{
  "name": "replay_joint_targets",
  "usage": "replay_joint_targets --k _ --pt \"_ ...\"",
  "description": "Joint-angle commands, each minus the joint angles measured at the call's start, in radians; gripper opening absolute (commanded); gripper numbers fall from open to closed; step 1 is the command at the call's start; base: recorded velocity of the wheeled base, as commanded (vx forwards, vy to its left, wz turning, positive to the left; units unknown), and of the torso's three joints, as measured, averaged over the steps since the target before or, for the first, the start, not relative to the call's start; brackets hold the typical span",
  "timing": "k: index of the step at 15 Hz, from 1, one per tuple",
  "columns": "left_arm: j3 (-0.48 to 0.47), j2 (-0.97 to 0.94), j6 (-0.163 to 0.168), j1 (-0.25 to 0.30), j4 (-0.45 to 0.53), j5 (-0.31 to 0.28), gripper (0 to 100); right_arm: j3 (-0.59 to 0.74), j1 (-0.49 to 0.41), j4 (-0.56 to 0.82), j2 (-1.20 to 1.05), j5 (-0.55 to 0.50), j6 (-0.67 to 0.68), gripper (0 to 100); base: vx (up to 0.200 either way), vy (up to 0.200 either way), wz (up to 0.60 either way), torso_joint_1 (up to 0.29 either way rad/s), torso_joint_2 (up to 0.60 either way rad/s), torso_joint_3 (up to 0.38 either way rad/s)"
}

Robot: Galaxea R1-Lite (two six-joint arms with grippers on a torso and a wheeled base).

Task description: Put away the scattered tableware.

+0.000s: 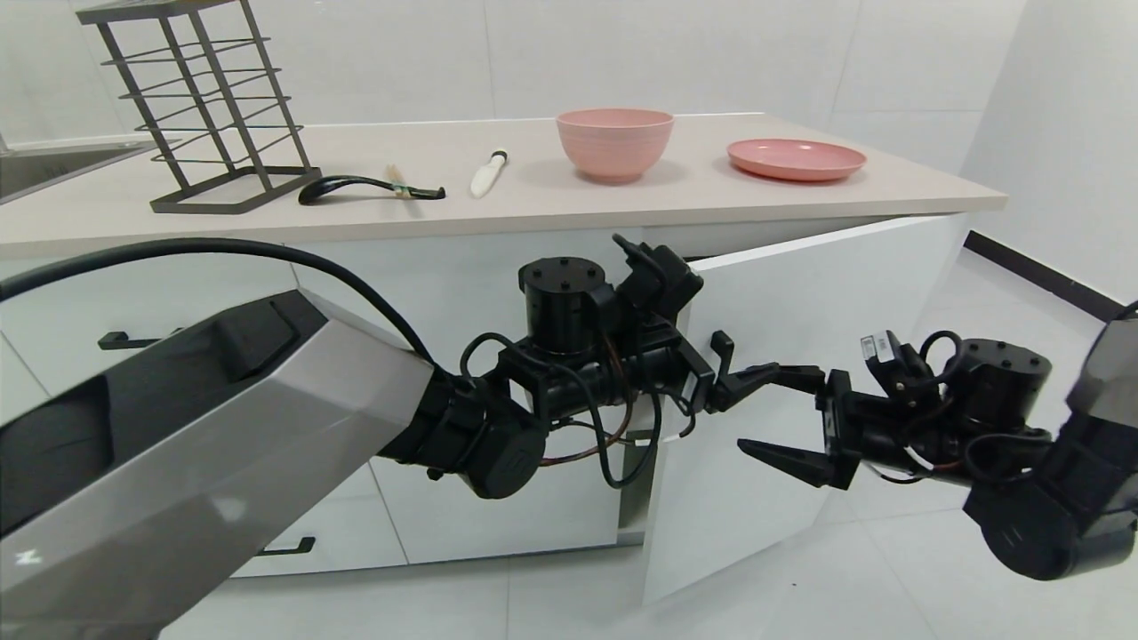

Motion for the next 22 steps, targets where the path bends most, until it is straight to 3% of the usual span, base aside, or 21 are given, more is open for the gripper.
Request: replay_joint_targets --k 1,3,5,8,11,17,22 --pt "0.001 -0.009 0.000 -0.005 0.001 0.025 100 0.219 0.007 0.000 -0.230 -0.102 -0.011 100 0.000 0.000 0.00 0.000 0.00 0.000" --pt "0.006 -0.012 -0.001 -0.016 0.001 0.102 100 0.364 0.006 0.006 -0.408 -0.166 -0.006 100 0.000 0.000 0.00 0.000 0.00 0.000" --pt "0.006 -0.011 -0.003 -0.031 -0.001 0.104 100 0.467 -0.004 0.015 -0.583 -0.203 -0.002 100 0.000 0.000 0.00 0.000 0.00 0.000" --pt "0.008 -0.011 -0.003 -0.063 -0.001 0.102 100 0.467 -0.053 0.132 -0.821 -0.208 -0.009 100 0.000 0.000 0.00 0.000 0.00 0.000" --pt "0.064 -0.012 -0.001 -0.097 -0.025 0.101 100 0.464 -0.116 0.147 -0.971 -0.208 -0.003 100 0.000 0.000 0.00 0.000 0.00 0.000" --pt "0.086 -0.009 -0.003 -0.178 -0.054 0.096 100 0.390 -0.194 0.090 -1.023 -0.206 -0.002 100 0.000 0.000 0.00 0.000 0.00 0.000" --pt "0.083 -0.005 -0.010 -0.243 -0.128 0.088 100 0.334 -0.208 0.086 -1.063 -0.206 -0.003 100 0.000 0.000 0.00 0.000 0.00 0.000"
